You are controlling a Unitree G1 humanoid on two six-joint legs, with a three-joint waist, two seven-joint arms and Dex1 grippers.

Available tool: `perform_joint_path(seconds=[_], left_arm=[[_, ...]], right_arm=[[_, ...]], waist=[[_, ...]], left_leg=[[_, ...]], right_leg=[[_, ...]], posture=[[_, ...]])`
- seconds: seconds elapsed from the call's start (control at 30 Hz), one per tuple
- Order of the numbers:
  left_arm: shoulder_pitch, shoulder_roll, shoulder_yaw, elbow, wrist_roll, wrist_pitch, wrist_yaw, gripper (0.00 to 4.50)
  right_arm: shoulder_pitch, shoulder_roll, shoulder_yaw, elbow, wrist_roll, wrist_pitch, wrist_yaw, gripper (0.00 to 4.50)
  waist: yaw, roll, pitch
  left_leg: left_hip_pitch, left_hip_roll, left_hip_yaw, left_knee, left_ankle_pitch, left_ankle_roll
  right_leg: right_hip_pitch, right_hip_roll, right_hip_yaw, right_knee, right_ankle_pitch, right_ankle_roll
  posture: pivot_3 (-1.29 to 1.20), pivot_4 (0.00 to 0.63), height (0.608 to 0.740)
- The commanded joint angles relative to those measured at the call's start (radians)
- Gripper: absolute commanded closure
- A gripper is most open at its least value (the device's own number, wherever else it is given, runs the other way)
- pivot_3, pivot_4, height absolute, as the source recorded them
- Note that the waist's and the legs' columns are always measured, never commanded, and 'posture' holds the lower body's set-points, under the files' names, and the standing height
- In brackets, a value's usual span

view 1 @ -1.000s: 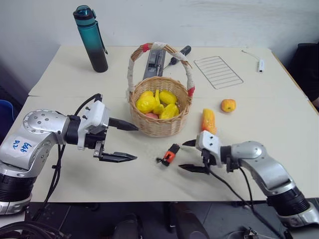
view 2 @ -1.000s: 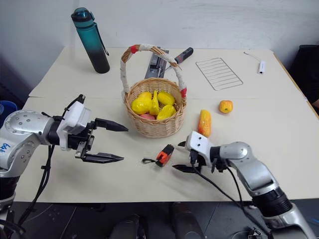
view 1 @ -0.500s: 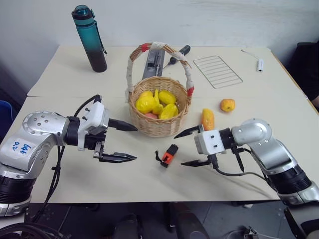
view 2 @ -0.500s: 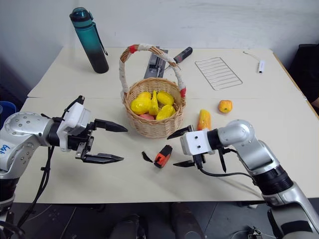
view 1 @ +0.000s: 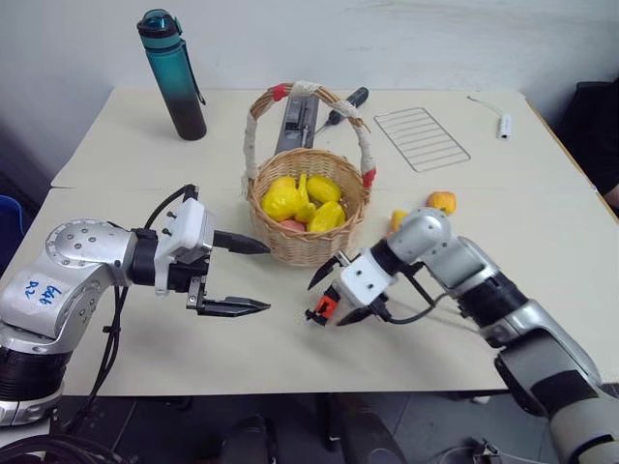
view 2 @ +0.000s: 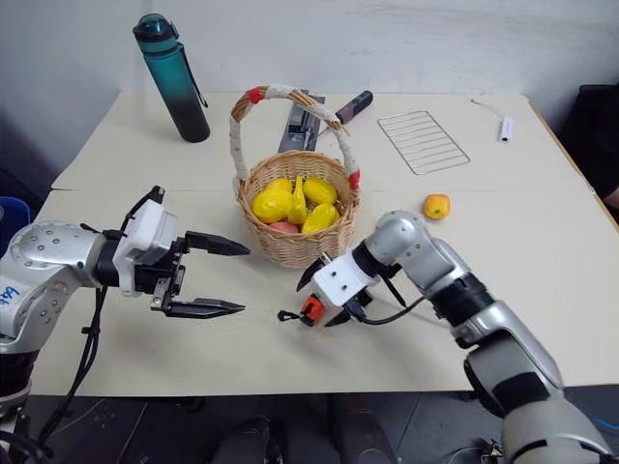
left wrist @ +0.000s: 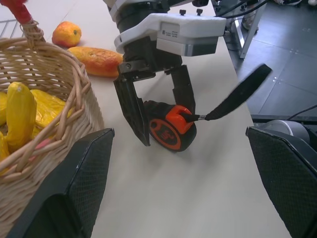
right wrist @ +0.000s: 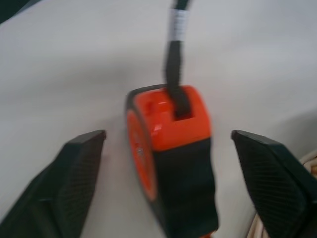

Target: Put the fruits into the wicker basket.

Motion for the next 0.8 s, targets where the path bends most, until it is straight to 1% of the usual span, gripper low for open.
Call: perform_joint_path(seconds=[0.03, 0.1, 0.2, 0.27, 0.37, 0.43, 0.5, 0.53, 0.57, 0.6, 0.67, 0.73, 0.8], left_arm=[[0.003, 0.009, 0.042, -0.044, -0.026, 0.007, 0.012, 0.00], [0.005, 0.005, 0.049, -0.050, -0.036, 0.016, 0.016, 0.00], [-0.004, -0.003, 0.044, -0.056, -0.046, 0.021, 0.019, 0.00], [-0.012, -0.010, 0.036, -0.055, -0.050, 0.020, 0.018, 0.00], [-0.036, -0.030, 0.028, -0.058, -0.073, 0.031, 0.018, 0.00], [-0.062, -0.057, 0.027, -0.062, -0.114, 0.059, 0.029, 0.00], [-0.087, -0.086, 0.029, -0.060, -0.151, 0.080, 0.039, 0.00], [-0.097, -0.100, 0.031, -0.059, -0.167, 0.088, 0.045, 0.00], [-0.109, -0.116, 0.030, -0.057, -0.180, 0.096, 0.053, 0.00], [-0.122, -0.132, 0.026, -0.056, -0.192, 0.103, 0.061, 0.00], [-0.138, -0.154, 0.016, -0.058, -0.203, 0.112, 0.071, 0.00], [-0.150, -0.169, -0.005, -0.060, -0.196, 0.107, 0.067, 0.00], [-0.159, -0.178, -0.023, -0.056, -0.183, 0.098, 0.060, 0.00]], right_arm=[[-0.021, -0.004, -0.013, 0.016, 0.023, -0.027, 0.056, 1.87], [-0.010, -0.014, -0.031, -0.014, 0.057, 0.016, 0.068, 2.51], [0.047, -0.068, -0.081, -0.119, 0.134, 0.115, 0.063, 3.41], [0.096, -0.115, -0.123, -0.204, 0.181, 0.194, 0.037, 3.41], [0.204, -0.216, -0.230, -0.379, 0.277, 0.361, -0.023, 3.41], [0.307, -0.305, -0.361, -0.513, 0.369, 0.515, -0.095, 3.41], [0.414, -0.377, -0.558, -0.596, 0.446, 0.683, -0.220, 3.41], [0.457, -0.399, -0.658, -0.605, 0.463, 0.752, -0.289, 3.41], [0.500, -0.423, -0.759, -0.590, 0.467, 0.817, -0.355, 3.41], [0.555, -0.449, -0.855, -0.538, 0.432, 0.846, -0.418, 3.41], [0.641, -0.483, -0.963, -0.460, 0.381, 0.863, -0.494, 3.41], [0.718, -0.497, -1.017, -0.335, 0.319, 0.837, -0.573, 3.41], [0.753, -0.498, -1.025, -0.222, 0.261, 0.799, -0.645, 3.41]], waist=[[0.003, 0.000, 0.000], [0.002, 0.000, 0.000], [0.003, 0.000, 0.000], [0.003, 0.000, 0.000], [0.009, 0.000, 0.000], [0.016, 0.000, 0.000], [0.021, 0.001, 0.000], [0.026, 0.001, 0.000], [0.026, 0.000, 0.000], [0.028, 0.000, 0.000], [0.030, 0.000, 0.000], [0.030, -0.001, 0.000], [0.026, -0.001, 0.000]], left_leg=[[0.000, 0.000, 0.000, 0.000, 0.000, 0.000], [0.000, 0.000, 0.000, 0.000, 0.000, 0.000], [0.000, 0.000, 0.000, 0.000, 0.000, 0.000], [0.000, 0.000, -0.001, 0.000, 0.000, -0.001], [-0.001, 0.000, -0.002, 0.000, 0.000, -0.001], [-0.001, 0.000, -0.003, 0.000, -0.001, -0.002], [-0.001, 0.000, -0.004, 0.001, -0.001, -0.002], [-0.001, -0.001, -0.004, 0.001, -0.001, -0.002], [-0.002, -0.001, -0.004, 0.001, -0.001, -0.002], [-0.001, -0.001, -0.004, 0.001, -0.001, -0.002], [-0.001, -0.001, -0.005, 0.001, -0.001, -0.002], [0.000, -0.002, -0.005, 0.000, -0.001, -0.002], [0.000, -0.001, -0.005, 0.000, -0.001, -0.001]], right_leg=[[0.000, 0.000, 0.000, 0.001, 0.000, 0.000], [0.000, 0.000, 0.000, 0.000, 0.000, 0.000], [0.000, 0.000, 0.000, 0.001, 0.000, 0.000], [0.000, 0.000, -0.001, 0.001, 0.000, -0.001], [0.000, 0.000, -0.001, 0.001, -0.001, -0.001], [0.000, 0.000, -0.002, 0.001, -0.001, 0.000], [0.001, 0.000, -0.002, 0.001, -0.001, 0.000], [0.001, 0.000, -0.002, 0.000, -0.001, 0.000], [0.001, 0.000, -0.002, 0.000, -0.001, 0.000], [0.002, 0.000, -0.002, 0.000, -0.001, 0.000], [0.003, 0.000, -0.002, -0.002, -0.001, 0.001], [0.005, 0.000, -0.002, -0.004, -0.001, 0.001], [0.006, 0.001, 0.000, -0.006, -0.001, 0.002]], posture=[[0.00, 0.150, 0.740], [0.00, 0.150, 0.740], [0.00, 0.150, 0.740], [0.00, 0.150, 0.740], [0.00, 0.150, 0.740], [0.00, 0.150, 0.740], [0.00, 0.150, 0.740], [0.00, 0.150, 0.740], [0.00, 0.150, 0.740], [0.00, 0.150, 0.740], [0.00, 0.150, 0.740], [0.00, 0.150, 0.740], [0.00, 0.150, 0.740]])
